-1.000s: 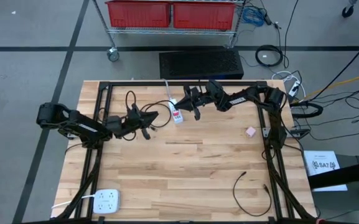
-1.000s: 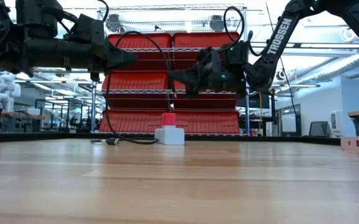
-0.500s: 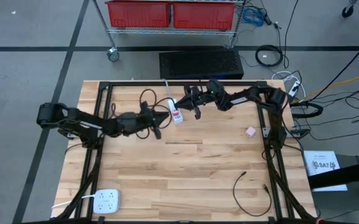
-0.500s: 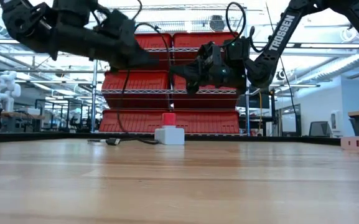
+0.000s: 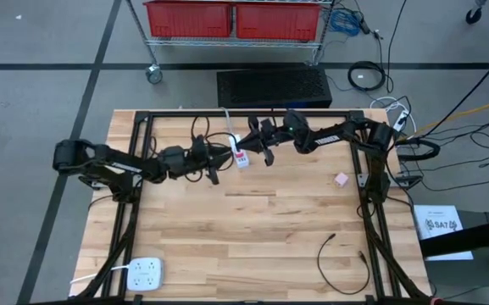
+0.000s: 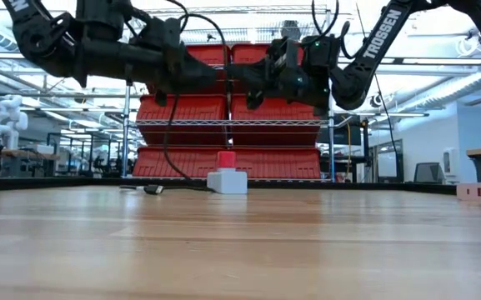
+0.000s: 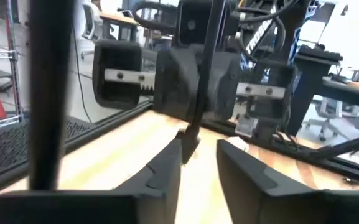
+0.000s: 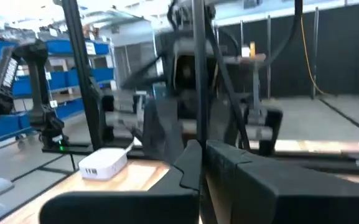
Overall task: Insert USB
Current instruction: Insert the top black charger cable into the pink charger adapter
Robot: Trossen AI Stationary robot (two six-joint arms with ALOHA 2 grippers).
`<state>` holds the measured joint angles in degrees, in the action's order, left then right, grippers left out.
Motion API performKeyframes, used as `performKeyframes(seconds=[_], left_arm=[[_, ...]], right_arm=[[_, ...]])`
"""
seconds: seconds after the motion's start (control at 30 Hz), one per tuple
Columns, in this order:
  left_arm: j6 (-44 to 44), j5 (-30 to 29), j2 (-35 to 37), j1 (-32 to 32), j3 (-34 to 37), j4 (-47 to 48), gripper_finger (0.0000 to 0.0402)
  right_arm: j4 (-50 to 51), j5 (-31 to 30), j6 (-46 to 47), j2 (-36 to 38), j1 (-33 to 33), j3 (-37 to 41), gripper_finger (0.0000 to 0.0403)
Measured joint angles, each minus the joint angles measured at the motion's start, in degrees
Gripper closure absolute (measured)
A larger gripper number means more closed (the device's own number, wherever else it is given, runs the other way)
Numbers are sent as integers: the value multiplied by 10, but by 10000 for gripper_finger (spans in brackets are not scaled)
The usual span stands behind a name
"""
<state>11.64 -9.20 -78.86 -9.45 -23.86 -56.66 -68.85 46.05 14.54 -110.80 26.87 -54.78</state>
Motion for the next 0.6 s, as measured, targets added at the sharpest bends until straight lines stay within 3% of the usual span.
performKeyframes(seconds=[0.23, 0.6], left_arm=[[-4, 0, -48, 0, -2, -77, 220], [-36, 15, -76, -1, -30, -94, 214]], right_arm=[[-8, 2, 17, 0, -7, 0, 403], [-9, 5, 29, 0, -20, 0, 403]])
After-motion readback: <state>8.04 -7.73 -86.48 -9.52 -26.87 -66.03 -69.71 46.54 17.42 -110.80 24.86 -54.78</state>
